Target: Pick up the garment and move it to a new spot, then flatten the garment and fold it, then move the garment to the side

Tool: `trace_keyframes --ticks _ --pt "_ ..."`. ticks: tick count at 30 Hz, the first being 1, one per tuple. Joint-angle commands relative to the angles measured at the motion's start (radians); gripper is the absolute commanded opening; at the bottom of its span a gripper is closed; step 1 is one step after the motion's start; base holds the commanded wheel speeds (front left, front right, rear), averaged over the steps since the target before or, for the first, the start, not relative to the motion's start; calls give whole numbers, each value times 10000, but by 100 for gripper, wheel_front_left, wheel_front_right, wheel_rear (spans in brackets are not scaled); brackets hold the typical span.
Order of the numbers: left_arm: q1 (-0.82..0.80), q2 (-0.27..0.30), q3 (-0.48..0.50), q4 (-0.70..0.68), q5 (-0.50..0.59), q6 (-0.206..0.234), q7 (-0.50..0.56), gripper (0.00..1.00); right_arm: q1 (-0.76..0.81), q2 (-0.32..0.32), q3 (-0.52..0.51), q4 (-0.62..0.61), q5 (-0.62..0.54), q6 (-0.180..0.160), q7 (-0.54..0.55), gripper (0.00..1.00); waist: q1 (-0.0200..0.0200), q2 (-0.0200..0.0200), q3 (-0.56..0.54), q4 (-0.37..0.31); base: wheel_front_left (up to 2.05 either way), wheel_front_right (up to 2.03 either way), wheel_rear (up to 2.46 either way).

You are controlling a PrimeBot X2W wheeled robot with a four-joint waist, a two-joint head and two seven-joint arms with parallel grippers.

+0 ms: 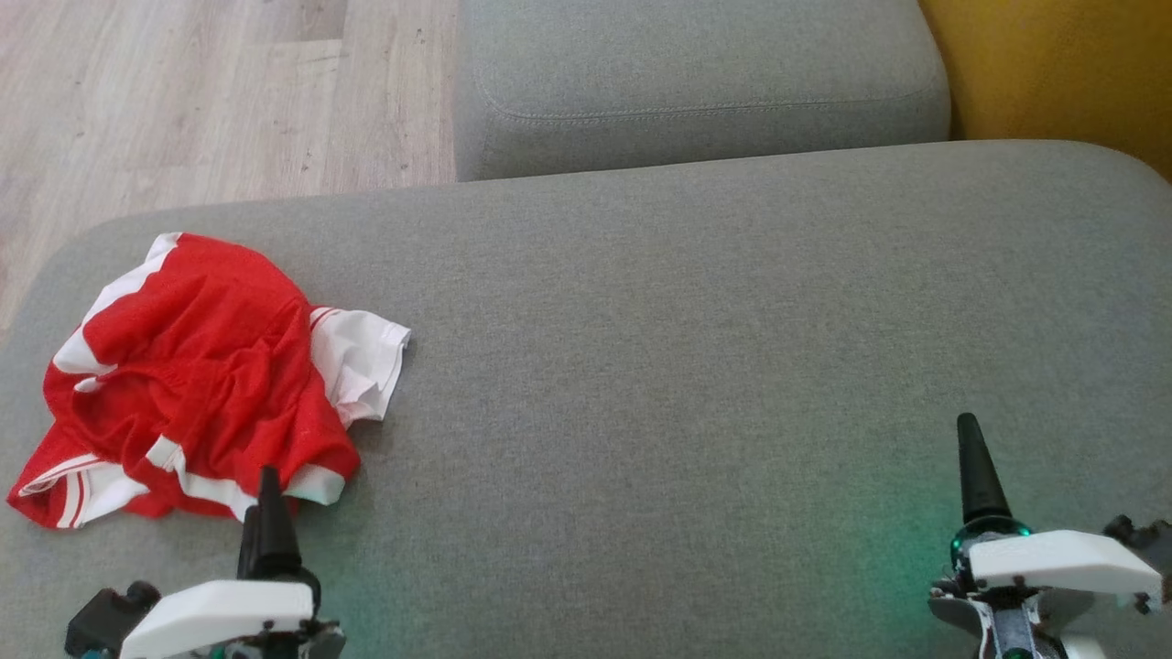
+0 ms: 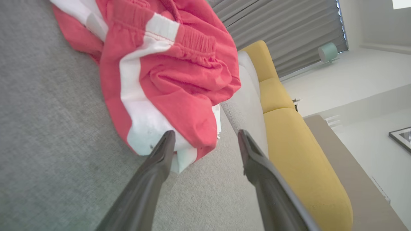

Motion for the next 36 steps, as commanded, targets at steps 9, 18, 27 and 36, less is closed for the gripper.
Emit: trace_keyframes --ticks 9,18,27,36 --pt "-257 75 -197 -659 1303 240 -349 100 -435 -63 386 -489 -1300 -3 -348 100 0 0 -9 -7 0 0 0" --pt "-207 80 -413 -873 2402 391 -616 100 -460 -70 686 -604 -2449 -4 -613 100 0 0 -85 -10 0 0 0" --pt "-118 85 -600 -1079 3517 519 -883 100 -425 -77 909 -712 -3612 -4 -878 100 0 0 -166 -5 0 0 0" --pt "-74 90 -760 -1304 4642 647 -1150 100 -440 -84 1087 -830 -4749 -5 -1143 100 0 0 -173 -26 0 0 0"
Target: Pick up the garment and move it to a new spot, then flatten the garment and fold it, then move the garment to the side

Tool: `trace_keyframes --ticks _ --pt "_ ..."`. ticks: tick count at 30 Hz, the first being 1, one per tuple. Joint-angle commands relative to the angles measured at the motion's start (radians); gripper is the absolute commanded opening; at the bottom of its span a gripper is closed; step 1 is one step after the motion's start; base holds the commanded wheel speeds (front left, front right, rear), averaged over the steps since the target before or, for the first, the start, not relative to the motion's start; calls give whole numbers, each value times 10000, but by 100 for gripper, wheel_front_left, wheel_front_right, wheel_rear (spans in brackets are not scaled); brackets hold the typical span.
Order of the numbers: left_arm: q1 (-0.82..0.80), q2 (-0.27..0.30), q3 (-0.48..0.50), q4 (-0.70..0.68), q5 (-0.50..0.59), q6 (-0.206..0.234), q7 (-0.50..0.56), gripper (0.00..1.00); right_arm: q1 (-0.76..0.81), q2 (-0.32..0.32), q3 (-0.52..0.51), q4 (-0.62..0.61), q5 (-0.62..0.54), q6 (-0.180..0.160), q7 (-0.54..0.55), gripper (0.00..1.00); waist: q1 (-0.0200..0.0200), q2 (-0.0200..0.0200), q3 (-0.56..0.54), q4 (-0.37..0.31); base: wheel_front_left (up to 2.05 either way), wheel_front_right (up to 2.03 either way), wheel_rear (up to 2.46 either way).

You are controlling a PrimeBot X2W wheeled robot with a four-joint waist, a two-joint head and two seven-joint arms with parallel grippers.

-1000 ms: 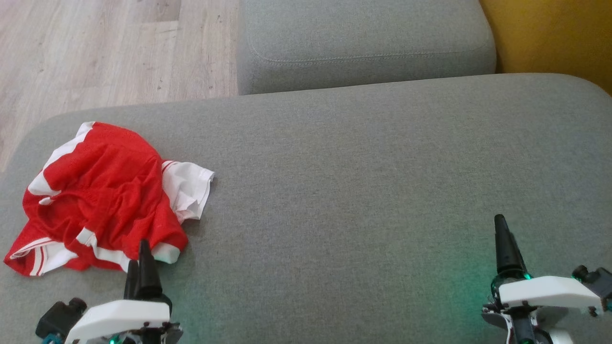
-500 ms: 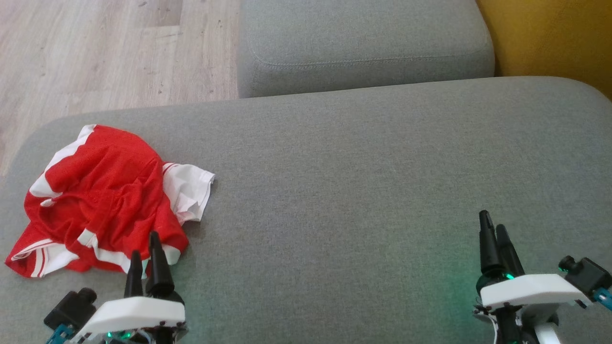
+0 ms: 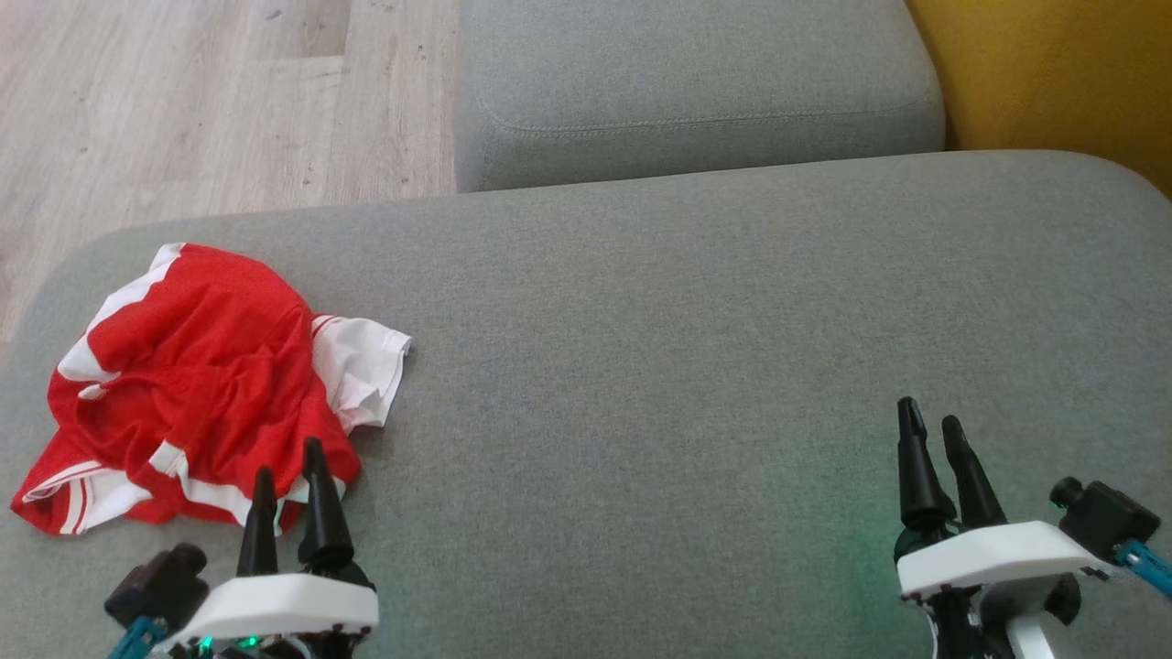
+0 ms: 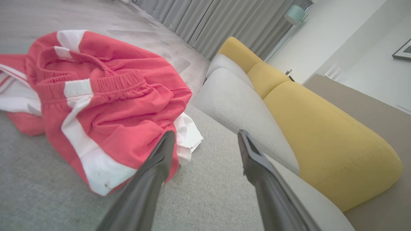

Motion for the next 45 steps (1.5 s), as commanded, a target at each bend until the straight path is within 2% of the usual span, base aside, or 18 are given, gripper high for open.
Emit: trace_keyframes --ticks 1,35,45 --pt "-285 77 77 -422 416 54 -154 100 -441 -77 228 -398 -428 -5 -170 100 0 0 -2 -5 0 0 0" --pt "16 97 -528 -739 4583 578 -1163 100 -431 -102 1183 -512 -4635 -7 -1172 100 0 0 -353 15 0 0 0" --pt "109 103 -690 -425 5862 1094 -1460 100 -394 -110 1202 -266 -6004 -7 -1467 100 0 0 -435 -30 0 0 0"
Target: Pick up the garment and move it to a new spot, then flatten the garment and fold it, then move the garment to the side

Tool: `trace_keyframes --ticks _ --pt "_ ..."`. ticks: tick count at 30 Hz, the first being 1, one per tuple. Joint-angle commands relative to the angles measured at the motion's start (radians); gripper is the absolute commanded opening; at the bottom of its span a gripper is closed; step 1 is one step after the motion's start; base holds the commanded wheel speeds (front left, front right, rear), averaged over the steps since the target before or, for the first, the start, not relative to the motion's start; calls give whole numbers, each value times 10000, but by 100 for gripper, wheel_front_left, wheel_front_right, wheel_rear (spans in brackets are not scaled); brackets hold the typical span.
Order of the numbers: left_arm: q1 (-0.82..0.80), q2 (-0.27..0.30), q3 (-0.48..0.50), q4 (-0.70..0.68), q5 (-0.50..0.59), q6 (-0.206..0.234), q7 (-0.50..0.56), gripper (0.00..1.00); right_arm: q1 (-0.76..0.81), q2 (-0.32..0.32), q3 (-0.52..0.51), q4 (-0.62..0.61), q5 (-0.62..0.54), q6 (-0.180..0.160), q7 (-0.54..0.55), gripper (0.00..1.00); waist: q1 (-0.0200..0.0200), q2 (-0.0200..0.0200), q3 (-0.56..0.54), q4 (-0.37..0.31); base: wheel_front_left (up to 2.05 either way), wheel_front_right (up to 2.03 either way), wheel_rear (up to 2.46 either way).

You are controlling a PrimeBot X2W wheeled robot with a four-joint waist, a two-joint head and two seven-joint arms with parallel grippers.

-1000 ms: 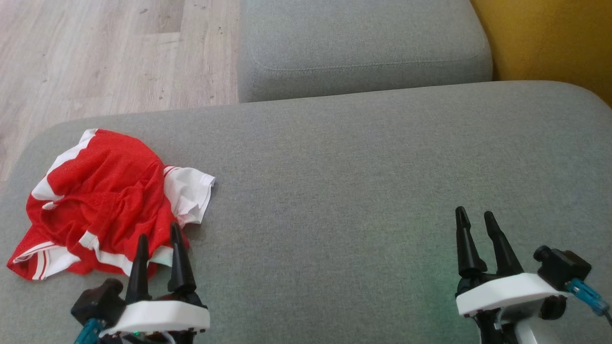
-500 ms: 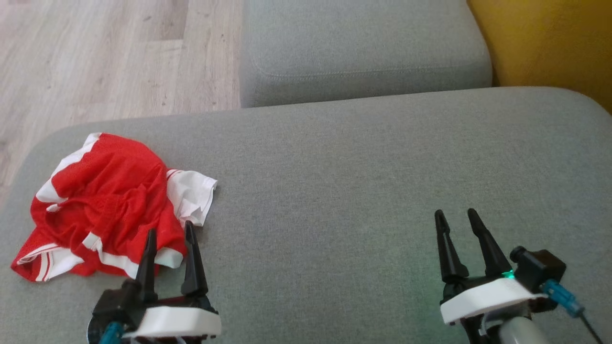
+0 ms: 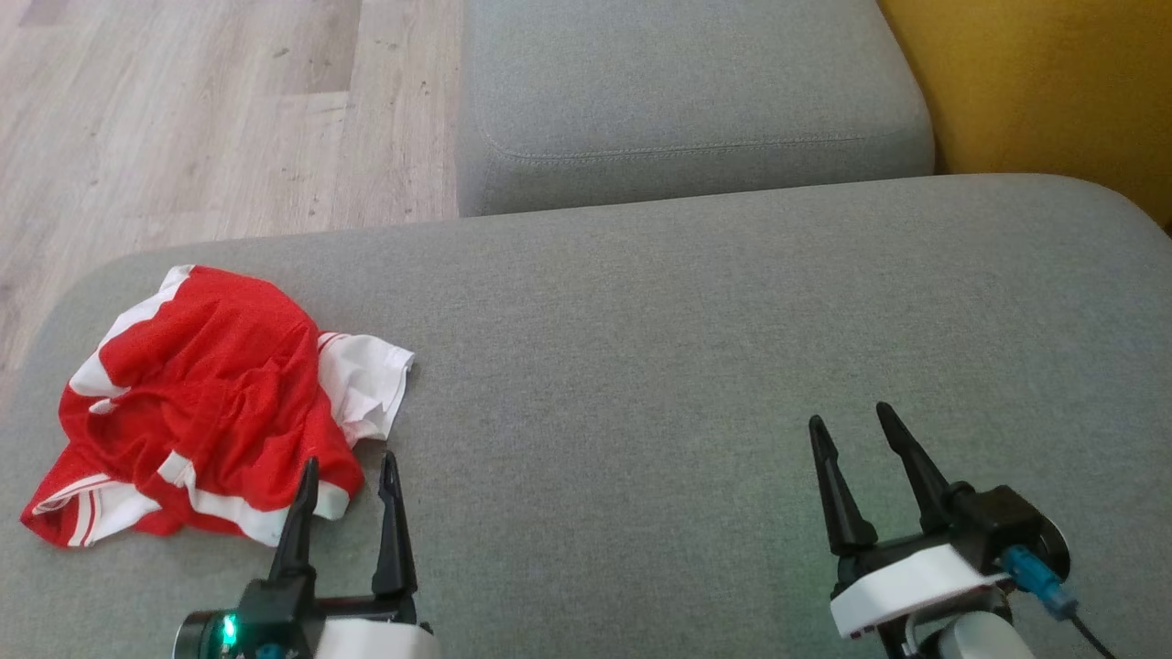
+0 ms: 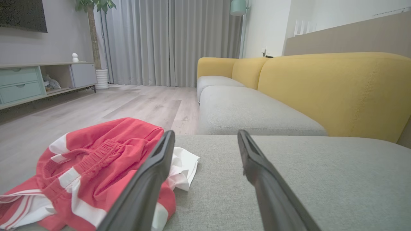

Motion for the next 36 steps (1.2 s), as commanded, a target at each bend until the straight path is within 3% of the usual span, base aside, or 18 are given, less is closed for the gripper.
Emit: trace_keyframes --ticks 1,18,29,36 --pt "-310 65 228 -223 420 157 -190 100 -398 -86 278 -270 -420 -7 -223 100 0 0 -7 -8 0 0 0" --pt "-363 66 437 343 373 276 -245 100 -417 -87 -108 272 -454 -7 -277 100 0 0 -53 60 0 0 0" --pt "-501 66 633 734 270 135 -245 100 -475 -87 -109 312 -484 -7 -277 100 0 0 41 106 0 0 0" --pt "-713 66 513 896 250 128 -245 100 -465 -87 -190 306 -536 -7 -277 100 0 0 120 816 0 0 0"
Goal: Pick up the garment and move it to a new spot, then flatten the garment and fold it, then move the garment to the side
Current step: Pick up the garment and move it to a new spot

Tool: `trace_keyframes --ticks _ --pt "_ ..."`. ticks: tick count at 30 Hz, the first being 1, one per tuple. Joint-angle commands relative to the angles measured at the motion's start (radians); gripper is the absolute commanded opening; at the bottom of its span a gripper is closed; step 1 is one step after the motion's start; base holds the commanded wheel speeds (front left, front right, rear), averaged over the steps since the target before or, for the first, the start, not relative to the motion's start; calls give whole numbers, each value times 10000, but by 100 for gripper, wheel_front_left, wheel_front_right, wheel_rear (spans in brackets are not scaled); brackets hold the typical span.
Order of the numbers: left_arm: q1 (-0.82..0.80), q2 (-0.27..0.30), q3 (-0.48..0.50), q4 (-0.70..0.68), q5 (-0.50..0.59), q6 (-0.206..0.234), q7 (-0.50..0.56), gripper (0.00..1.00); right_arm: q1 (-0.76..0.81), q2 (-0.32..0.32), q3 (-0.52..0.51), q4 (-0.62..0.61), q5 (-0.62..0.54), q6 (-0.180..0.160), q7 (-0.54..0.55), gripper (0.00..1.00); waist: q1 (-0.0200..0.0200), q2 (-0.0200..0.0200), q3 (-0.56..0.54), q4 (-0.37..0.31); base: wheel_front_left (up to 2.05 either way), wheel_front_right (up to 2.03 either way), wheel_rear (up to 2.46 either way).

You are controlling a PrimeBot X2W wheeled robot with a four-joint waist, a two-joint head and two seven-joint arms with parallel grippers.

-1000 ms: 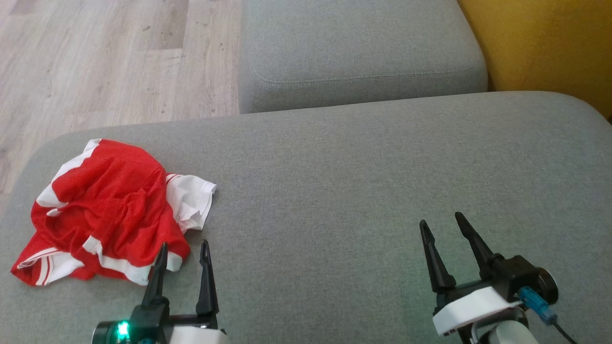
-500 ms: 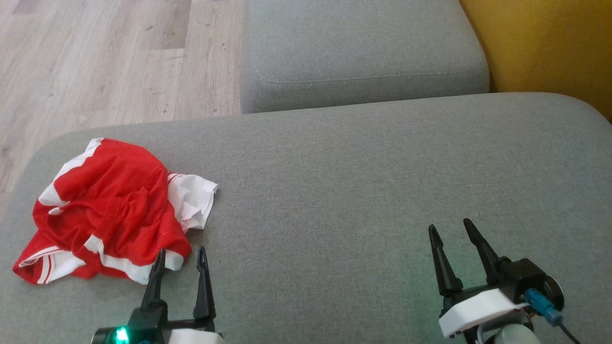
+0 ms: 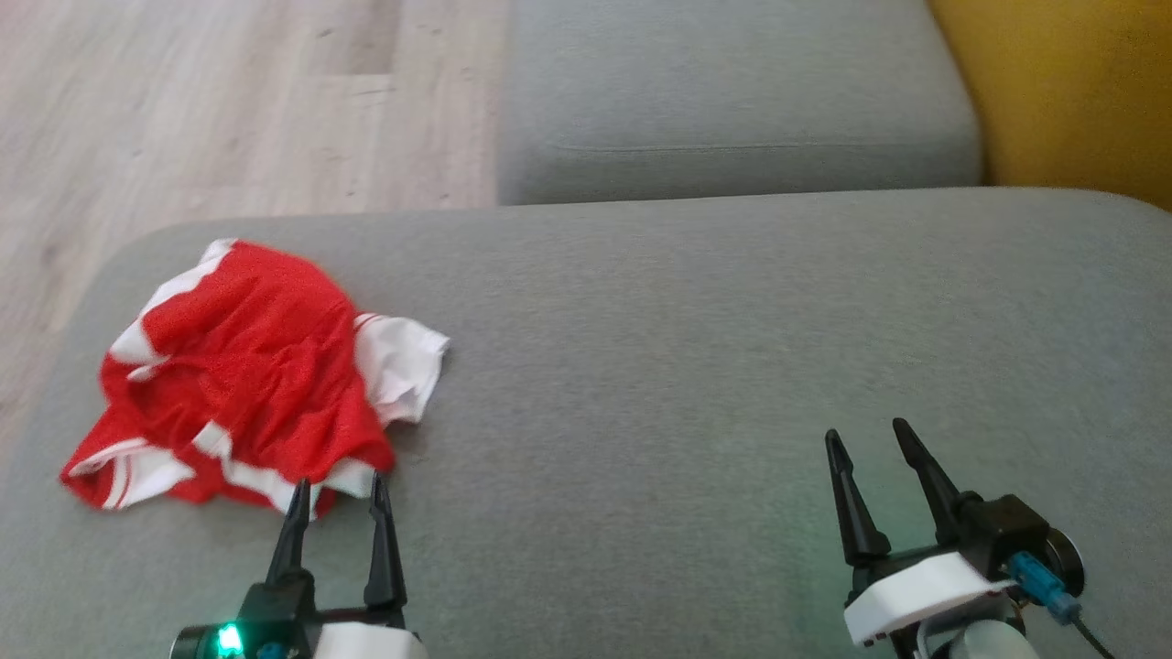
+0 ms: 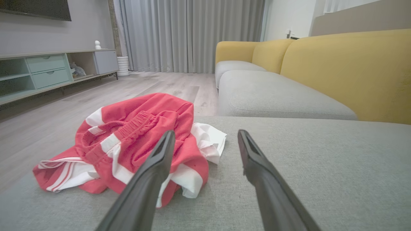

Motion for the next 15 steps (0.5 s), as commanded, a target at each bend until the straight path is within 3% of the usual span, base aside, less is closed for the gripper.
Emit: trace_keyframes --ticks 1,15 --pt "-548 49 223 -269 -60 21 -97 100 -464 -83 213 -293 -72 -7 -134 100 0 -1 43 396 0 0 0" --pt "-179 49 542 -489 -33 342 -97 100 -423 -83 369 -375 6 -7 -134 100 0 -1 83 3016 0 0 0"
